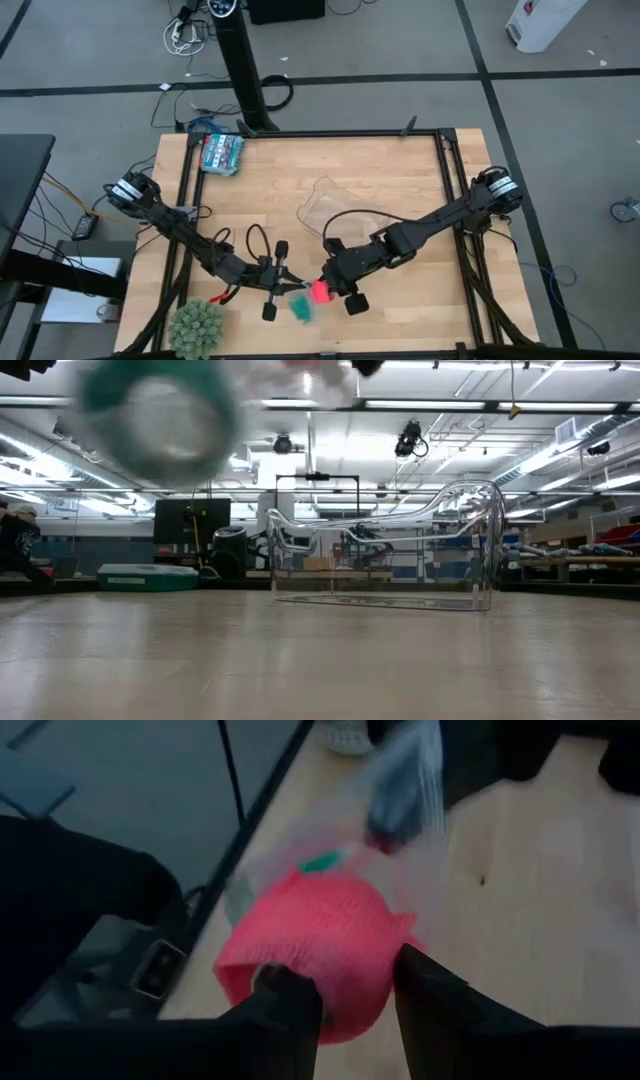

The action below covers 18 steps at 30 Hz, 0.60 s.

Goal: Roll bandage
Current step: Put the pink bandage into the transparent zip bag

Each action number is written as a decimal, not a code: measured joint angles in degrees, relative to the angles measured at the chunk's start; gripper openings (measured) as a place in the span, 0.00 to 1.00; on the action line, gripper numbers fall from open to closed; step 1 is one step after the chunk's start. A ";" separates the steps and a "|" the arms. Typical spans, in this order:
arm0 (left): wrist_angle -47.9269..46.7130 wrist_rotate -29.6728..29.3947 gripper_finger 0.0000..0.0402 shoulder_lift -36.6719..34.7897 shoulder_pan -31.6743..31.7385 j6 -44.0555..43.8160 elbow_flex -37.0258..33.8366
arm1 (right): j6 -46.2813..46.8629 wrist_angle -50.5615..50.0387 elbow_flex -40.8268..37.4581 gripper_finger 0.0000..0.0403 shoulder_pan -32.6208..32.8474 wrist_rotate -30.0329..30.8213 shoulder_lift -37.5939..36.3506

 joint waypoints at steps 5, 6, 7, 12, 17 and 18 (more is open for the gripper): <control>-6.84 -0.79 0.01 -0.02 0.00 -2.12 0.00 | 0.81 7.99 -6.58 0.28 -0.88 0.24 0.03; -8.97 -1.55 0.01 -0.01 0.00 -3.07 0.00 | 0.90 7.94 -6.91 0.28 -1.15 0.47 0.04; -10.79 -2.59 0.01 0.00 0.07 -3.88 0.00 | 0.95 8.10 -7.10 0.28 -1.30 0.71 0.04; -10.14 -3.95 0.01 0.00 2.11 -4.44 -0.02 | 1.03 7.91 -7.83 0.28 -2.07 1.24 0.00; -7.62 0.03 0.01 0.33 5.38 -3.71 -0.02 | 0.73 7.92 -7.59 0.28 -2.21 1.29 -0.05; -6.96 0.59 0.01 0.64 5.69 -3.71 -0.02 | 0.86 8.06 -7.59 0.28 -2.29 1.27 -0.13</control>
